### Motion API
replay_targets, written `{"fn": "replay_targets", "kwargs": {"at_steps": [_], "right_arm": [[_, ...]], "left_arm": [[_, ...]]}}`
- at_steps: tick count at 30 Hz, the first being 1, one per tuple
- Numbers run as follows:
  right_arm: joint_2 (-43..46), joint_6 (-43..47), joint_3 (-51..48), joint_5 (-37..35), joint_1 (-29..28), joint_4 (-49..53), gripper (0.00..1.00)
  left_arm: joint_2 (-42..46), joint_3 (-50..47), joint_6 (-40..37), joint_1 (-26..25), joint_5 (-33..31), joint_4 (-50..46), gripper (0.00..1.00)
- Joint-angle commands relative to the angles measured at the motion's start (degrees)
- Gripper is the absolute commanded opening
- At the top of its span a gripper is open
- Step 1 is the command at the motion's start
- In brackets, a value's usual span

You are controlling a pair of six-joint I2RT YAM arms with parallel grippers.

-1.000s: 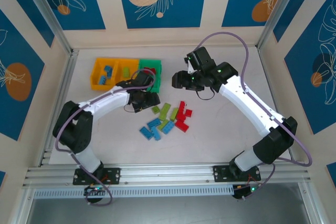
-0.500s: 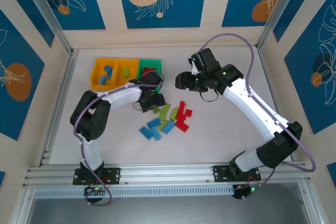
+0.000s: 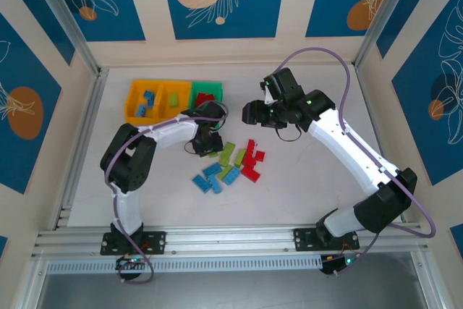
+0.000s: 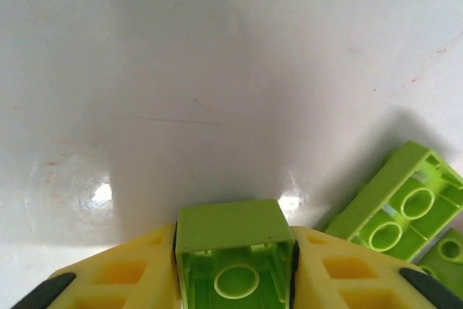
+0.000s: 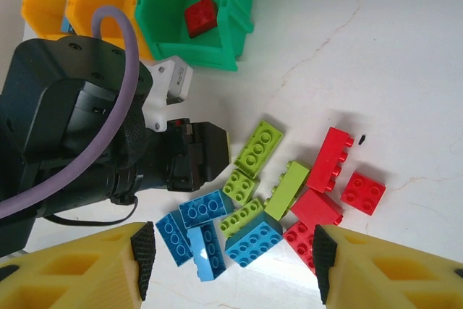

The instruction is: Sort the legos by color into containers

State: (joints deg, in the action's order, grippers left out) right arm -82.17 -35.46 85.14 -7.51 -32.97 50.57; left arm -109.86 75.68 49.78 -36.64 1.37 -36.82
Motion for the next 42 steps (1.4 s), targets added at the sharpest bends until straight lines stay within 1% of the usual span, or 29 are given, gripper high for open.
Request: {"fn": "replay_targets", "kwargs": {"at_steps": [1,5,8,10,13,17,20,22,23,25,30,32,35,38,41,42], "right_arm": [[2.1,-1.1,-0.7,0.5,-0.1,0.0,0.62],[2.4,-1.2,-0.9,0.5,-0.3,-0.1,0.62],[2.3,-1.1,-1.1,0.5,-0.3,-0.3,0.62],[2.2,-1.1,-1.0,0.6,-0.3,-0.4,0.62],[2.3,-0.9,-1.1,0.6,-0.3,-0.3,0.62],[2.6,-0.9,-1.2,0.6,-0.2,0.1,0.62],[3.0,-0.8,-1.5,0.2,-0.2,0.3,0.62],[3.2,-0.8,-1.6,-0.1,-0.1,0.5,0.62],[3.4,-0.7,-1.7,-0.1,-0.1,0.6,0.62],[3.5,-0.7,-1.9,-0.2,0.1,1.0,0.62],[3.4,-1.5,-4.2,0.5,0.9,0.5,0.62],[3.1,-2.2,-5.4,1.1,1.2,-0.1,0.62],[1.3,-2.8,-7.2,1.0,1.7,-0.8,0.62],[-2.5,-3.1,-7.9,1.2,2.1,-0.7,0.62],[-7.3,-3.2,-7.7,1.7,2.2,-1.0,0.61],[-8.9,-3.3,-7.4,1.8,2.1,-1.2,0.61]], "left_arm": [[5.7,1.0,-2.8,-0.3,-4.3,-3.6,0.30],[11.0,3.3,-6.4,2.1,-11.1,-6.8,0.30],[12.0,6.0,-10.3,6.5,-14.0,-7.5,0.31],[10.3,8.6,-12.8,10.5,-14.7,-7.0,0.31],[5.4,13.5,-15.2,16.3,-13.9,-5.8,0.29],[-3.3,23.3,-17.3,21.1,-11.0,-6.8,0.30],[-9.4,31.8,-18.9,22.7,-9.2,-8.5,0.37],[-12.5,36.8,-19.2,23.4,-9.0,-10.4,0.46],[-13.3,38.8,-19.4,23.7,-8.7,-11.3,0.50],[-14.1,42.3,-19.9,23.9,-8.2,-13.2,0.54],[-8.1,40.4,-20.3,23.8,-6.0,-13.1,0.57],[-3.7,37.4,-20.6,23.3,-4.3,-12.1,0.56],[5.2,30.5,-22.6,21.5,-0.5,-8.8,0.53],[14.9,22.0,-26.8,18.3,3.2,-4.9,0.49],[24.4,13.3,-33.4,14.3,6.0,-1.7,0.47],[27.6,10.2,-36.4,12.9,8.0,-0.6,0.46]]}}
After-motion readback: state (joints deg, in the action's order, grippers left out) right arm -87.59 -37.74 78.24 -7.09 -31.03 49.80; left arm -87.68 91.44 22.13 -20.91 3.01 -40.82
